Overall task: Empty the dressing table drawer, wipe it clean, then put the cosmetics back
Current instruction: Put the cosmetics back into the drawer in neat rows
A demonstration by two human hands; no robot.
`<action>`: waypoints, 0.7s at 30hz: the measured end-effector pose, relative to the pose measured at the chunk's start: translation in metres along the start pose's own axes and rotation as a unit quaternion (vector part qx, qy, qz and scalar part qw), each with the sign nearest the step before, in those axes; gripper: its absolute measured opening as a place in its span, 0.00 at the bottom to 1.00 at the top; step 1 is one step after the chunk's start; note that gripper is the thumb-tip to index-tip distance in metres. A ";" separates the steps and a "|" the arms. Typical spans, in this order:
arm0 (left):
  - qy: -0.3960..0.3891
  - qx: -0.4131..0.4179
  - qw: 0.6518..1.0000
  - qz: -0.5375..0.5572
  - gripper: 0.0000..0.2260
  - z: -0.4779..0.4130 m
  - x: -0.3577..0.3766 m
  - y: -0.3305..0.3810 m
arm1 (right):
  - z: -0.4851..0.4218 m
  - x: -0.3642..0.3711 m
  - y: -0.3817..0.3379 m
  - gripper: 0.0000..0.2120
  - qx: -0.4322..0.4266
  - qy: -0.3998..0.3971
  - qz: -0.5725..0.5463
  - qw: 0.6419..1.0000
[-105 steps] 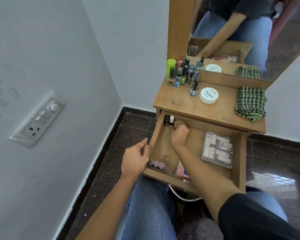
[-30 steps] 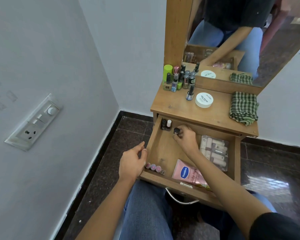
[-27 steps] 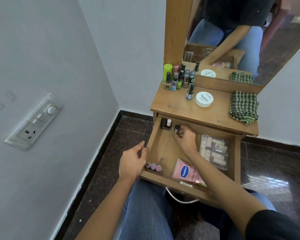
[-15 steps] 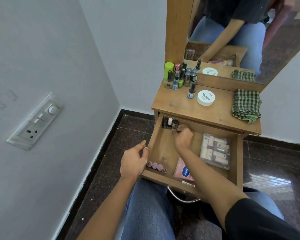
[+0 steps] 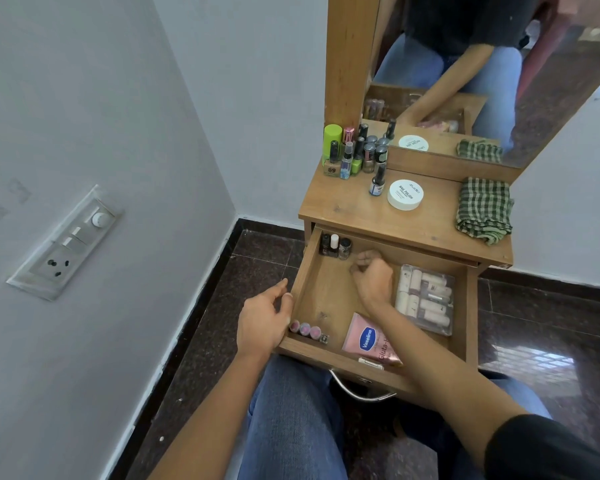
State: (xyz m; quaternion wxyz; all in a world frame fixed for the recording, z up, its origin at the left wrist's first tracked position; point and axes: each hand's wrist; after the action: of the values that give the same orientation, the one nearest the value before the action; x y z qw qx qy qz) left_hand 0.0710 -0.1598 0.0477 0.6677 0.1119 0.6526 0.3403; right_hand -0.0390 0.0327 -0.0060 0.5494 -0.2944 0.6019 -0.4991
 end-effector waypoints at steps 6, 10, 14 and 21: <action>-0.002 -0.004 1.000 -0.010 0.17 0.000 -0.001 0.001 | 0.009 -0.047 -0.044 0.03 -0.246 -0.025 0.028 0.968; -0.005 -0.006 1.000 -0.004 0.17 0.000 0.000 0.001 | -0.033 -0.065 -0.105 0.04 -0.309 0.045 -0.023 0.950; -0.004 -0.002 1.000 -0.006 0.17 0.001 0.000 0.002 | -0.096 -0.073 -0.142 0.11 -0.297 0.072 0.008 0.952; -0.003 -0.001 1.000 -0.006 0.17 0.000 -0.001 0.001 | -0.154 -0.072 -0.143 0.21 -0.297 -0.086 0.261 0.914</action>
State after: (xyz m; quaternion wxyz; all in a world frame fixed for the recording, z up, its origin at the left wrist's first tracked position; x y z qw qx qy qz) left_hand 0.0708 -0.1591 0.0490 0.6718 0.1080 0.6508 0.3368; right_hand -0.1980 0.0939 0.1368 0.5972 -0.3185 0.7281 -0.1088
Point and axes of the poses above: each hand's wrist, its own z-axis away from the middle knuckle, its own x-axis out of the palm, y = z × x, and after that the axes turned 12 degrees about -z, right-handed
